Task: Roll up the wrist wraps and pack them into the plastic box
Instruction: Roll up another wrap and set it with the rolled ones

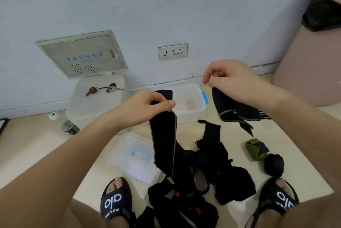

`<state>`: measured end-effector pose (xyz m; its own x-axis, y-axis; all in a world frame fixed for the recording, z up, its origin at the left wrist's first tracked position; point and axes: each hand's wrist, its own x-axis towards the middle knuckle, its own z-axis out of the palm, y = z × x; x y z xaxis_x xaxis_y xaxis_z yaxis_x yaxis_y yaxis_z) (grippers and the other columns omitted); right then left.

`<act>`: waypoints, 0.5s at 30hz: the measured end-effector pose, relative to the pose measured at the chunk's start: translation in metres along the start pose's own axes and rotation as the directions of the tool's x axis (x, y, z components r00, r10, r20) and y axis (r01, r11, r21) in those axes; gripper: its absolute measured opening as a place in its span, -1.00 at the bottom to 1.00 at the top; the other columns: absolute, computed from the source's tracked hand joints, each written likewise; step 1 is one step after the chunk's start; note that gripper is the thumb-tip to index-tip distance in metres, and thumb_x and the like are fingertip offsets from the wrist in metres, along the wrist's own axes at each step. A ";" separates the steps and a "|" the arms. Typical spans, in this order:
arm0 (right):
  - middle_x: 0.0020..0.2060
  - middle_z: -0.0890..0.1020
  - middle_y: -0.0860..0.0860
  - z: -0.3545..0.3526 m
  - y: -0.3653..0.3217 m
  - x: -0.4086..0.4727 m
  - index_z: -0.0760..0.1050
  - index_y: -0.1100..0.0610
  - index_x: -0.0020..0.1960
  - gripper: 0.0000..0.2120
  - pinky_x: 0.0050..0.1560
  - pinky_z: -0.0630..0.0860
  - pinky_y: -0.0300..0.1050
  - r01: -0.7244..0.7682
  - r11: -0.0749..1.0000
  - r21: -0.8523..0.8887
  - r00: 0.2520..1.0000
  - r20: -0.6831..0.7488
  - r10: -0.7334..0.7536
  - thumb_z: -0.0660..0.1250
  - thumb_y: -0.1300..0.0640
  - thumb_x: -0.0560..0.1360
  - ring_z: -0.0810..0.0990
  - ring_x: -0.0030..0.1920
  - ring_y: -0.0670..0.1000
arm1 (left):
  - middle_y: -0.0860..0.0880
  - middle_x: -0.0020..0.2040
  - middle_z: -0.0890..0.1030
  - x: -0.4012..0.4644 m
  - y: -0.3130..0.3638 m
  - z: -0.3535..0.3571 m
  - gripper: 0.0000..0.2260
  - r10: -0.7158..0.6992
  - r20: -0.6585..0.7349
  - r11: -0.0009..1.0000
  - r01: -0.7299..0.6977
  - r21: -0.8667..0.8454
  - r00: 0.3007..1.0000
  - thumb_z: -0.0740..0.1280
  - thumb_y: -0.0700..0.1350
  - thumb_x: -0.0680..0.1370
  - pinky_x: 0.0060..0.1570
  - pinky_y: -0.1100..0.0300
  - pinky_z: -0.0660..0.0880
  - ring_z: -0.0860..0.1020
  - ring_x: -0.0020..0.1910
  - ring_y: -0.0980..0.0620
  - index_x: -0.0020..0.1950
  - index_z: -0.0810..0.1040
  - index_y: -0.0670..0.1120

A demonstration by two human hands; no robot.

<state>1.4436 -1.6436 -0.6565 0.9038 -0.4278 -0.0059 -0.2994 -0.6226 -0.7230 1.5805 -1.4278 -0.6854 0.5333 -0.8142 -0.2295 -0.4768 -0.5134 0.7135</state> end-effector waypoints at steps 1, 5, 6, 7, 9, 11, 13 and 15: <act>-0.40 0.54 -0.11 0.002 0.000 0.000 0.61 -0.02 -0.12 -0.79 -0.31 0.36 -0.26 0.013 1.000 -0.009 1.000 0.014 -0.013 0.30 0.26 0.50 0.44 -0.40 -0.19 | 0.00 -0.13 0.67 0.002 -0.001 0.001 -0.72 -0.012 -0.026 1.000 0.012 -0.025 1.000 0.33 0.16 0.62 -0.24 0.38 0.38 0.53 -0.23 0.12 -0.08 0.71 0.01; -0.43 0.53 -0.15 0.009 0.003 0.000 0.57 -0.04 -0.12 -0.78 -0.24 0.39 -0.14 0.058 0.997 0.046 0.998 -0.034 -0.056 0.29 0.27 0.52 0.44 -0.39 -0.16 | 0.15 -0.30 0.57 0.011 -0.001 0.010 -0.73 -0.099 -0.120 0.991 0.087 -0.100 0.988 0.35 0.17 0.60 -0.33 0.41 0.34 0.46 -0.34 0.24 -0.05 0.70 0.01; -0.44 0.52 -0.15 0.009 0.002 0.000 0.56 -0.02 -0.10 -0.79 -0.23 0.41 -0.12 0.058 0.992 0.115 0.997 -0.067 -0.050 0.29 0.28 0.53 0.43 -0.39 -0.15 | 0.17 -0.27 0.60 0.012 -0.001 0.012 -0.74 -0.117 -0.132 0.989 0.104 -0.101 0.984 0.36 0.18 0.60 -0.30 0.40 0.37 0.49 -0.32 0.25 -0.04 0.70 0.02; -0.45 0.50 -0.15 0.008 -0.001 0.000 0.56 0.01 -0.08 -0.81 -0.24 0.41 -0.15 0.050 0.979 0.198 0.995 -0.090 -0.033 0.29 0.29 0.54 0.42 -0.39 -0.14 | 0.15 -0.19 0.65 0.014 -0.002 0.014 -0.74 -0.135 -0.138 0.987 0.121 -0.101 0.981 0.36 0.18 0.60 -0.24 0.35 0.40 0.53 -0.25 0.23 -0.01 0.70 0.03; -0.41 0.51 -0.13 0.006 -0.007 -0.001 0.55 0.06 -0.04 -0.83 -0.34 0.35 -0.28 0.013 0.940 0.340 0.995 -0.099 0.022 0.28 0.30 0.56 0.41 -0.41 -0.14 | 0.09 -0.05 0.68 0.017 -0.002 0.016 -0.72 -0.168 -0.149 0.984 0.156 -0.086 0.975 0.36 0.21 0.59 -0.13 0.26 0.45 0.59 -0.10 0.16 0.03 0.70 0.03; -0.32 0.58 -0.07 0.004 -0.011 -0.003 0.56 0.05 -0.02 -0.82 -0.34 0.36 -0.28 -0.042 0.897 0.441 0.995 -0.061 0.076 0.27 0.30 0.58 0.47 -0.35 -0.11 | 0.10 0.02 0.67 0.019 -0.002 0.016 -0.71 -0.190 -0.138 0.980 0.181 -0.078 0.972 0.38 0.23 0.57 -0.05 0.25 0.47 0.60 0.02 0.14 0.07 0.68 0.04; -0.24 0.61 0.00 0.005 -0.013 -0.004 0.56 0.02 -0.01 -0.82 -0.28 0.38 -0.17 -0.090 0.854 0.513 0.992 -0.024 0.120 0.27 0.28 0.59 0.51 -0.27 -0.02 | 0.15 0.12 0.62 0.018 0.002 0.015 -0.64 -0.199 -0.067 0.979 0.196 -0.055 0.978 0.45 0.25 0.50 0.01 0.30 0.43 0.56 0.14 0.16 0.17 0.64 0.06; -0.21 0.63 0.03 0.007 -0.014 -0.005 0.57 0.01 -0.01 -0.80 -0.29 0.41 -0.14 -0.133 0.813 0.567 0.985 -0.015 0.171 0.27 0.28 0.60 0.54 -0.27 0.02 | 0.15 0.22 0.54 0.017 0.005 0.015 -0.39 -0.197 0.024 0.980 0.197 0.012 0.980 0.52 0.31 0.35 0.09 0.24 0.42 0.50 0.23 0.13 0.30 0.54 0.07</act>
<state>1.4457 -1.6283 -0.6505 0.8347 -0.5376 -0.1194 -0.1898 -0.0773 -0.9788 1.5768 -1.4481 -0.6955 0.5999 -0.7033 -0.3815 -0.3707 -0.6669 0.6464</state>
